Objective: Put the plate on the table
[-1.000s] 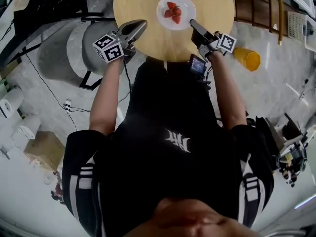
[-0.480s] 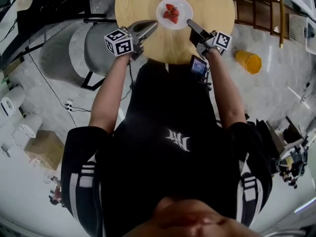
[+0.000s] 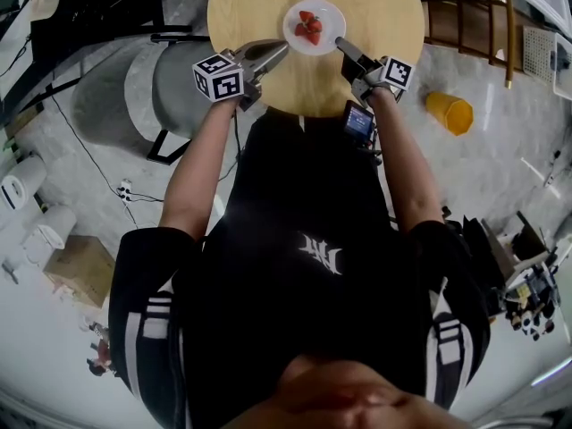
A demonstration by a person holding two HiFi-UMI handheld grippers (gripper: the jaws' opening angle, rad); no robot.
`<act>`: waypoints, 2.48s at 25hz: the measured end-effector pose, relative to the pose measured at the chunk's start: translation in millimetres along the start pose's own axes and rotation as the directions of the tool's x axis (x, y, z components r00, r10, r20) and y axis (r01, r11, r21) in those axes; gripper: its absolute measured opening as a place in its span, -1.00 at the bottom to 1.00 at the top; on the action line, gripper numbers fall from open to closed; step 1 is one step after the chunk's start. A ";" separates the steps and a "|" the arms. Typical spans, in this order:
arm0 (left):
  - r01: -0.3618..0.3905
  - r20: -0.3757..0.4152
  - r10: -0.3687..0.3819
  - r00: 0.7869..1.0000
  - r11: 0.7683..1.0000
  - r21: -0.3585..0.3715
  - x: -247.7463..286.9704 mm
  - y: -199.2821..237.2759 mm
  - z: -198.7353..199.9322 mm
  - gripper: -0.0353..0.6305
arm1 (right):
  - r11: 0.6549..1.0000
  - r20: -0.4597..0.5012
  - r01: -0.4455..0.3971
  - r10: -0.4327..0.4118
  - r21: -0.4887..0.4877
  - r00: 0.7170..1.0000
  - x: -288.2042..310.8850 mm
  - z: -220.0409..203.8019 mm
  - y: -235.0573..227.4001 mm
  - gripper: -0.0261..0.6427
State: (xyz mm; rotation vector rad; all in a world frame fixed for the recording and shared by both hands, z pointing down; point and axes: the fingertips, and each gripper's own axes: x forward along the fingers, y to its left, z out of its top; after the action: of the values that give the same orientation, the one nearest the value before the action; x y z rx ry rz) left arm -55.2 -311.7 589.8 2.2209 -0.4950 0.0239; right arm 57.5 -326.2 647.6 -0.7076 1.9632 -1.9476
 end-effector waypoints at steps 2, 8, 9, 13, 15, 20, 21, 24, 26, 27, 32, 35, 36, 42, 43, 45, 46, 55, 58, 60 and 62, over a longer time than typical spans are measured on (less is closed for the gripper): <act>-0.003 -0.002 0.003 1.000 1.000 -0.006 0.9 1.9 0.0 -0.89 | 1.000 -0.005 0.008 -0.008 -0.002 1.000 0.4 -0.8 -1.6 -0.89; -0.004 -0.005 0.004 1.000 1.000 -0.014 2.2 2.2 -2.5 -0.89 | 1.000 -0.008 0.019 -0.019 -0.010 1.000 1.5 -1.2 -5.5 -0.89; -0.004 -0.007 0.004 1.000 1.000 -0.015 2.4 1.6 -3.1 -0.89 | 1.000 -0.007 0.022 -0.022 -0.008 1.000 1.6 -1.0 -5.8 -0.89; 0.000 -0.012 0.000 1.000 1.000 -0.014 3.6 -1.4 -3.9 -0.89 | 0.999 -0.008 0.035 -0.035 -0.012 0.999 1.8 -0.5 -7.5 -0.89; 0.000 -0.014 0.000 1.000 1.000 -0.014 3.6 -1.6 -4.7 -0.89 | 0.999 -0.011 0.041 -0.041 -0.011 0.999 1.7 -1.6 -9.2 -0.89; -0.008 -0.017 0.007 1.000 0.999 -0.031 2.5 6.0 -8.3 -0.89 | 0.998 -0.012 0.059 -0.059 -0.021 0.998 4.7 -2.6 -12.6 -0.89; -0.009 -0.018 0.008 1.000 0.999 -0.034 2.7 6.4 -9.2 -0.89 | 0.998 -0.012 0.064 -0.064 -0.022 0.998 4.7 -2.5 -13.2 -0.89; -0.009 -0.022 0.009 1.000 0.999 -0.037 3.2 6.2 -11.7 -0.89 | 0.996 -0.014 0.079 -0.080 -0.034 0.997 5.2 -1.4 -13.9 -0.89; -0.007 -0.025 0.006 1.000 0.999 -0.039 3.6 4.9 -13.3 -0.89 | 0.995 -0.016 0.094 -0.095 -0.043 0.995 5.3 -0.6 -15.1 -0.89; -0.005 -0.026 0.004 1.000 0.999 -0.039 3.8 4.1 -14.2 -0.89 | 0.994 -0.017 0.099 -0.100 -0.050 0.995 5.3 -0.1 -15.9 -0.89; -0.001 -0.036 -0.001 0.999 0.999 -0.041 3.8 2.1 -18.2 -0.89 | 0.987 -0.014 0.130 -0.132 -0.098 0.991 5.2 2.0 -20.6 -0.90; 0.002 -0.039 -0.003 0.999 0.999 -0.039 3.6 0.4 -20.0 -0.89 | 0.978 -0.013 0.175 -0.178 -0.111 0.984 2.4 2.0 -25.5 -0.91; 0.002 -0.041 -0.004 0.999 0.999 -0.039 3.5 0.1 -20.6 -0.89 | 0.977 -0.012 0.181 -0.184 -0.112 0.983 2.4 2.2 -26.2 -0.91; 0.005 -0.045 -0.007 0.999 0.999 -0.039 2.4 -0.7 -22.1 -0.89 | 0.946 -0.020 0.285 -0.291 -0.155 0.956 0.0 3.8 -36.0 -0.90; 0.005 -0.045 -0.007 0.999 0.999 -0.038 2.5 -0.8 -22.6 -0.89 | 0.943 -0.022 0.292 -0.299 -0.162 0.954 0.2 4.0 -36.5 -0.89; 0.006 -0.046 -0.008 0.999 0.999 -0.037 3.4 -1.3 -23.5 -0.89 | 0.939 -0.025 0.300 -0.308 -0.167 0.951 0.0 5.0 -37.5 -0.89; 0.007 -0.047 -0.008 0.999 0.999 -0.038 3.8 -1.6 -24.3 -0.89 | 0.937 -0.026 0.305 -0.313 -0.170 0.949 -0.3 5.3 -38.2 -0.89; 0.010 -0.056 -0.012 0.998 0.999 -0.039 4.4 -2.2 -27.4 -0.89 | 0.909 -0.042 0.352 -0.370 -0.221 0.928 0.4 6.1 -42.8 -0.86; 0.010 -0.060 -0.012 0.998 0.999 -0.039 3.4 -2.3 -27.8 -0.89 | 0.890 -0.047 0.377 -0.401 -0.258 0.915 -0.2 5.9 -44.9 -0.83; 0.010 -0.063 -0.012 0.998 0.999 -0.037 3.0 -2.0 -28.6 -0.89 | 0.880 -0.048 0.386 -0.414 -0.278 0.909 -0.1 6.3 -45.5 -0.83; 0.010 -0.070 -0.012 0.997 0.999 -0.034 3.2 -1.7 -30.4 -0.89 | 0.872 -0.046 0.394 -0.424 -0.290 0.905 0.0 7.3 -45.6 -0.83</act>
State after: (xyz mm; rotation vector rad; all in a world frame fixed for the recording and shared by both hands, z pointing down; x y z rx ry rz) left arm -47.1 -289.1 608.8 2.1818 -0.4413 0.0873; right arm 67.8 -331.0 692.4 -1.2036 2.3337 -1.9866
